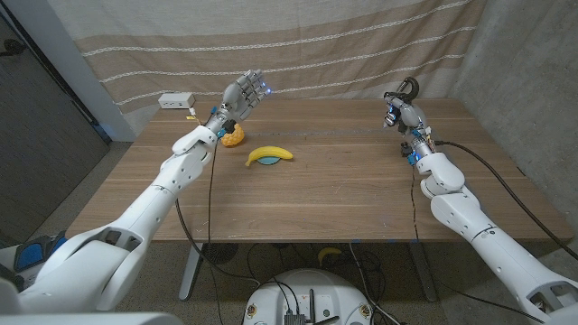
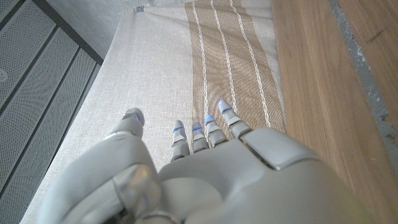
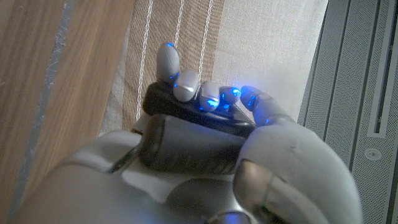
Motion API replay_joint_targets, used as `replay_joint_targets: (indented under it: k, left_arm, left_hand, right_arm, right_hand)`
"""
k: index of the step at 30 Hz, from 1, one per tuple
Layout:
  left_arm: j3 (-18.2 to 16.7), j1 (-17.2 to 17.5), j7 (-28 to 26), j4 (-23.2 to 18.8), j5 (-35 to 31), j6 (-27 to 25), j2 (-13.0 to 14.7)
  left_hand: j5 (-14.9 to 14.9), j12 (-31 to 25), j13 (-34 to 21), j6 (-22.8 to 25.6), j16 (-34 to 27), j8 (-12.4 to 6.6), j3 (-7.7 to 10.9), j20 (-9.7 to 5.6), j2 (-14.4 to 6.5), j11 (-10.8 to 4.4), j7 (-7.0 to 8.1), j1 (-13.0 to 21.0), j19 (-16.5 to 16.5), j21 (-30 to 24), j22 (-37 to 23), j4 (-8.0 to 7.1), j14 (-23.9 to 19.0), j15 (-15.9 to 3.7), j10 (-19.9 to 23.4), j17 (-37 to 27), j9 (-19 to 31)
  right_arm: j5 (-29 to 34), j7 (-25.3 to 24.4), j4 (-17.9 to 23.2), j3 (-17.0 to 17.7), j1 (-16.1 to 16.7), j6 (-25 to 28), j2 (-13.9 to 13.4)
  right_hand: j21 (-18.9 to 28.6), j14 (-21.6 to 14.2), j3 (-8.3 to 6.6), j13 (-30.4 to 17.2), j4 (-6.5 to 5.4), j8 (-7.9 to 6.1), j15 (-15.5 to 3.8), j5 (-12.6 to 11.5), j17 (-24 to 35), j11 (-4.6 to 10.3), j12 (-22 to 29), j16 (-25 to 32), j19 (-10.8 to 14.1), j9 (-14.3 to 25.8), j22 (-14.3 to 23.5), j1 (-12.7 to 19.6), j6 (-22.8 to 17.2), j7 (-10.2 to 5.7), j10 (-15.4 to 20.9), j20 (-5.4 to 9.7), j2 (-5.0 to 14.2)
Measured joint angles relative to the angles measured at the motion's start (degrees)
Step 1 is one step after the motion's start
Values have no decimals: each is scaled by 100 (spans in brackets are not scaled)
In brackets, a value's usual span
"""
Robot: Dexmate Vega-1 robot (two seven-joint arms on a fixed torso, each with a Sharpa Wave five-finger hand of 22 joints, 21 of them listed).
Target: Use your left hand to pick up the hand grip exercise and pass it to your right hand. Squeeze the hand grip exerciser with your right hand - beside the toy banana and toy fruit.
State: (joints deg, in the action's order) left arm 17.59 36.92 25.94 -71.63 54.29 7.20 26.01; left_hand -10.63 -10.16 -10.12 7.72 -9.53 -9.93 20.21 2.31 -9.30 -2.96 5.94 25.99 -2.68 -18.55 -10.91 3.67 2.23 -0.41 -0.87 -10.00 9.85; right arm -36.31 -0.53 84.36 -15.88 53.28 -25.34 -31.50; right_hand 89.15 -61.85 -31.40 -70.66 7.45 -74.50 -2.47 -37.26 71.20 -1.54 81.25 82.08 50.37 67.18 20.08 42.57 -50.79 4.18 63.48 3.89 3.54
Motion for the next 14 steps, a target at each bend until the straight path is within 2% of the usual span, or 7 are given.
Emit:
replay_joint_targets:
  k: [4, 14]
  left_arm:
    - [-14, 81, -33, -56, -50, 80, 62]
    - [-21, 275, -332, -185, -333, 410, 164]
  left_hand:
    - [27, 0, 1, -93, 0, 0, 29, 60, -3, -20, 4, -52, -136, 80, 23, 29, 228, -4, -103, 15, 0]
    - [27, 0, 1, -160, 0, 0, 122, 168, 5, -10, 1, -106, -283, 183, 27, 75, 476, 1, -316, 14, 1]
  right_arm:
    - [64, -132, 72, 14, 47, 17, 0]
    - [218, -487, 234, 64, 153, 96, 0]
  right_hand:
    - [0, 0, -23, -1, 23, -4, 0, 0, -1, 0, 0, 0, 0, -8, -12, 0, 0, 0, 0, 0, 0]
    - [0, 0, -63, -4, 109, -5, 0, 44, 1, 0, 0, 0, -1, -46, -7, -29, 0, 0, 0, -1, -28]
